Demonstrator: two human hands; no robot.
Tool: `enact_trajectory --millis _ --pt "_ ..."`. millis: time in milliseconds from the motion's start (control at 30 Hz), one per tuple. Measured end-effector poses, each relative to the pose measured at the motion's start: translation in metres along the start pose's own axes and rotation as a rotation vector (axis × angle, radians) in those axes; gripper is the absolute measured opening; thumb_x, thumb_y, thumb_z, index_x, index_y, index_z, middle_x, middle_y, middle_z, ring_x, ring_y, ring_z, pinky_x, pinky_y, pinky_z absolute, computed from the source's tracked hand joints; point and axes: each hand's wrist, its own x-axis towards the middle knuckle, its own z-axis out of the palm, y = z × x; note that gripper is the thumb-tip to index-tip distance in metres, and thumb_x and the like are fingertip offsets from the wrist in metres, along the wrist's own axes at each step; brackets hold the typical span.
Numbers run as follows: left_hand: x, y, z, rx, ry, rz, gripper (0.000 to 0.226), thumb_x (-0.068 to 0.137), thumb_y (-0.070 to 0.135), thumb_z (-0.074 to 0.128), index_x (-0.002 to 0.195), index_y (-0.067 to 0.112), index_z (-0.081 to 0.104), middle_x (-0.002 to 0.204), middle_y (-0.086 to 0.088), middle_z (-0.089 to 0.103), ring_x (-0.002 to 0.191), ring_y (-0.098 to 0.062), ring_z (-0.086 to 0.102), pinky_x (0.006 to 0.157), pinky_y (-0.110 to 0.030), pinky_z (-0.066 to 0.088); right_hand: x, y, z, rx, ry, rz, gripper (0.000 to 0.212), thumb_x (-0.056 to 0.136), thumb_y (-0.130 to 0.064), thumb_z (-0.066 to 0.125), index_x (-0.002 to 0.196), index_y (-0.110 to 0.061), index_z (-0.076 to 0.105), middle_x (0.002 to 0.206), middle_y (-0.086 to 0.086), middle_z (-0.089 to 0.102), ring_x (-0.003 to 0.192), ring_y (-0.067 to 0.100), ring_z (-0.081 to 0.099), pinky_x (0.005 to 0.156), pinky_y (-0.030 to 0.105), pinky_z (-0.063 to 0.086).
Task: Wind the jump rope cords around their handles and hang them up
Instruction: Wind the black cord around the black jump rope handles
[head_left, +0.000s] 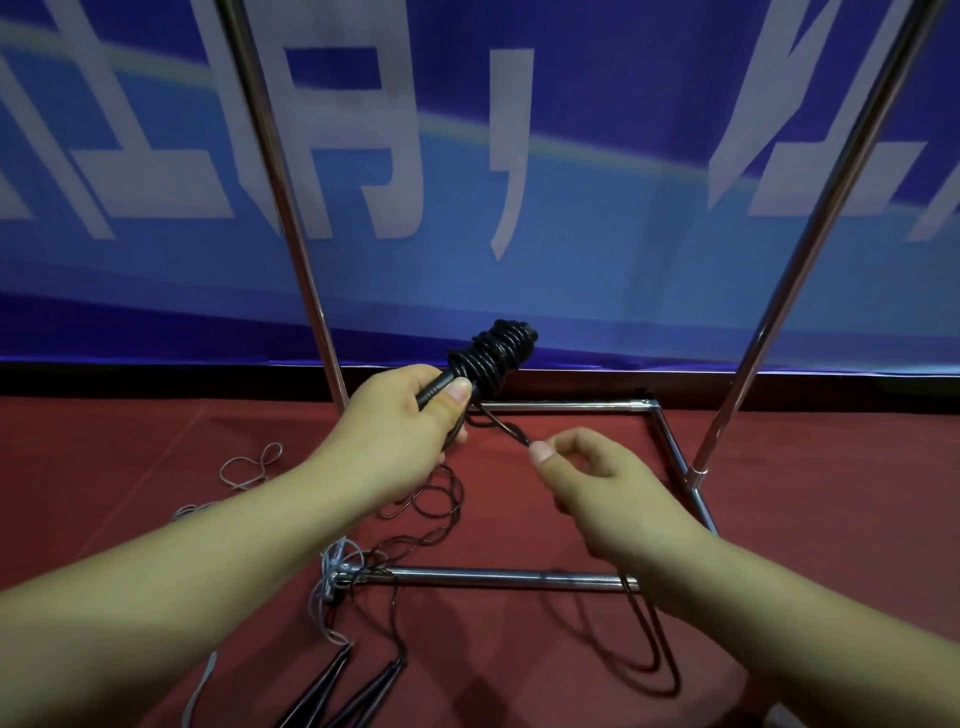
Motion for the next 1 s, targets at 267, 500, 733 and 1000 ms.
enact_trajectory --millis 267,500,733,1000 --pt "0.002 -0.001 -0.003 0.042 0.002 -0.014 0.026 0.103 0.036 0.051 0.092 0.018 0.066 0.066 0.003 0.067 0.05 -0.006 0.058 0.056 -0.031 0.048 0.0 0.003 -0.006 -0.209 -0.009 -0.007 0.032 0.102 -0.039 0.049 0.09 -0.021 0.073 0.051 -0.018 0.054 0.056 -0.002 0.048 0.06 0.017 0.039" --pt "0.006 -0.007 -0.007 0.097 0.018 -0.01 0.025 0.102 0.038 0.05 0.093 0.019 0.065 0.065 0.002 0.065 0.051 -0.006 0.06 0.058 -0.03 0.05 0.001 -0.002 -0.015 -0.116 -0.068 -0.039 0.027 0.097 -0.034 0.06 0.078 -0.015 0.063 0.061 -0.004 0.047 0.053 0.01 0.04 0.055 0.023 0.036" --pt "0.008 -0.007 -0.005 0.158 0.011 0.024 0.025 0.101 0.038 0.051 0.092 0.019 0.064 0.065 0.001 0.064 0.052 -0.008 0.061 0.062 -0.036 0.053 0.0 -0.006 -0.011 -0.121 -0.025 0.034 0.035 0.097 -0.049 0.053 0.082 -0.018 0.061 0.061 -0.005 0.05 0.047 0.007 0.038 0.054 0.025 0.034" --pt "0.01 -0.011 -0.003 0.21 -0.008 0.028 0.02 0.099 0.04 0.056 0.088 0.025 0.065 0.064 0.0 0.058 0.067 -0.034 0.066 0.066 -0.052 0.055 -0.007 -0.008 -0.013 -0.26 -0.166 -0.046 0.03 0.103 -0.032 0.048 0.082 -0.016 0.063 0.07 -0.003 0.053 0.056 0.009 0.041 0.055 0.025 0.037"
